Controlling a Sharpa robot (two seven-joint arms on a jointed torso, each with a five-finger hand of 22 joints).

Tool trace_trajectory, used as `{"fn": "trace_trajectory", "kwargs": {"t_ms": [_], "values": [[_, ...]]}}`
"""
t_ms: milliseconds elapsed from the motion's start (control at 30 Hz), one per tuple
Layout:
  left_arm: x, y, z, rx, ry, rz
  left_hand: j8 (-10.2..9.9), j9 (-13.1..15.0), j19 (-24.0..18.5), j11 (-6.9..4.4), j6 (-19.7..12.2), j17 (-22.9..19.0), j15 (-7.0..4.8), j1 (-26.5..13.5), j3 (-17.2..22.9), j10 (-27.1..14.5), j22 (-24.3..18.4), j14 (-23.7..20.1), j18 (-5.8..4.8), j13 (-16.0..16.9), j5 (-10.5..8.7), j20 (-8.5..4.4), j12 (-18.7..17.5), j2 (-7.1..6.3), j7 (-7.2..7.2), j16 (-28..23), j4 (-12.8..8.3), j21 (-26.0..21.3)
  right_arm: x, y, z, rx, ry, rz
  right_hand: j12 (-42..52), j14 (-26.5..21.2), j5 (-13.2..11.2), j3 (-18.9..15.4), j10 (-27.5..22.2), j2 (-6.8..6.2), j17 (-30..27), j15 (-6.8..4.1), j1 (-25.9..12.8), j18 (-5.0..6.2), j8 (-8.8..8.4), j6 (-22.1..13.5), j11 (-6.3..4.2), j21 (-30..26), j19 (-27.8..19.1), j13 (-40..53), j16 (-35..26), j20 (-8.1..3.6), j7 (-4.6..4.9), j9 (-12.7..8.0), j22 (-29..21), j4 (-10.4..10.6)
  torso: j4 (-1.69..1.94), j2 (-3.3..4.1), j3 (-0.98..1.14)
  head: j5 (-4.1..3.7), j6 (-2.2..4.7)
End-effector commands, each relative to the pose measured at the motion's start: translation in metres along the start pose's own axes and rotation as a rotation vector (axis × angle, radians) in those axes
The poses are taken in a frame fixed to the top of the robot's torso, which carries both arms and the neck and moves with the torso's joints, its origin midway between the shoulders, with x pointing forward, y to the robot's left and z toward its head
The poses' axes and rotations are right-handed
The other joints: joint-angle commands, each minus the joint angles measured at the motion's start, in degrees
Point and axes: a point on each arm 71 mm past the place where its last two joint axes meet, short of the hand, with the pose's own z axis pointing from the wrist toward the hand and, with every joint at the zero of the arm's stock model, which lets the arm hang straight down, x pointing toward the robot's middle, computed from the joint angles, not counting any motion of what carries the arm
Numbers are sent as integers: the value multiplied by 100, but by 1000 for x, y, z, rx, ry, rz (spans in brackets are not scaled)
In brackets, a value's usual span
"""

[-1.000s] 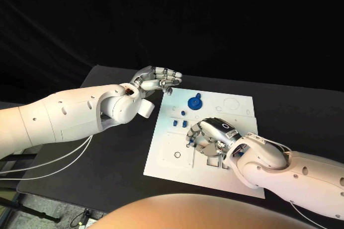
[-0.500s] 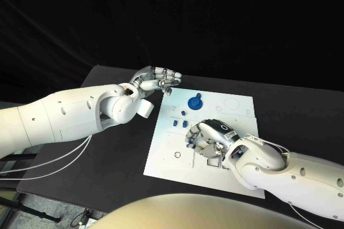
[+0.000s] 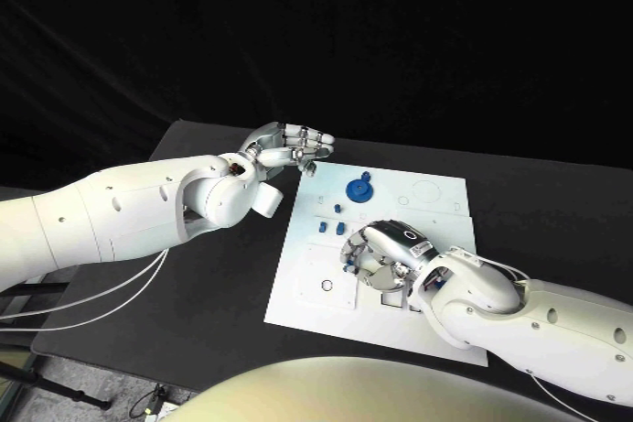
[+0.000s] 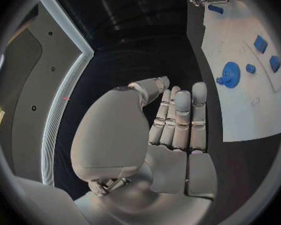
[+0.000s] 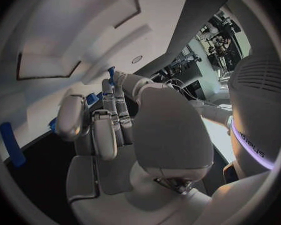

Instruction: Assemble the parts on the task board

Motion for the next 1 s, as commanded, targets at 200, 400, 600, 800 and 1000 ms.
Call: {"fn": "trace_trajectory", "kwargs": {"t_ms": [200,400,600,800,1000], "values": [[3,-1,0,4,23,-2,21,-5,19,-11,-3,-12,15,-42,0,-41,-9,-33,85,-2,13,32,36,28,-12,24,-24,-5,6,1,1,5,64,-48,26,304,17,340,288,62,24,-19,-3,-74,-15,-11,-260,-31,-47,369,19,-12,31,11,3,-375,-4,1,-1,-6,0],[2,-1,1,3,23,-1,24,-4,18,-9,-2,-18,16,-46,-2,-50,-9,-38,85,-4,12,33,36,27,-12,24,-25,-5,7,1,2,-6,71,-49,-10,301,11,333,243,68,7,-5,-70,-62,-39,-50,-244,-84,-86,378,17,-1,50,21,-25,-388,-5,-4,-2,-13,0],[1,0,1,2,21,0,24,-4,18,-9,-2,-18,16,-46,-2,-50,-9,-38,85,-4,12,33,36,27,-12,24,-25,-5,7,0,2,-17,65,-33,-127,259,-5,48,-740,-215,-126,252,-654,-5,-412,-641,43,-479,-298,111,-11,220,285,-61,-260,-208,-7,-6,-2,-25,0],[0,0,1,1,16,2,28,-4,16,-9,0,-25,16,-47,-3,-55,-9,-43,85,-4,12,34,36,27,-13,24,-26,-6,4,0,0,-22,33,-24,-81,195,-10,-215,-1180,-298,-335,291,-678,73,-512,-766,86,-833,-439,-49,-90,289,268,-79,-493,-195,-7,-5,1,-42,0],[-1,0,0,-1,13,3,28,-4,16,-9,0,-25,16,-47,-3,-55,-9,-43,85,-4,12,34,36,27,-13,24,-26,-6,-2,-1,-7,-23,-1,-17,-30,167,-5,-415,-1354,-288,-433,307,-630,100,-557,-798,105,-1002,-487,-111,-127,306,280,-88,-605,-198,-3,-2,7,-63,0]]}}
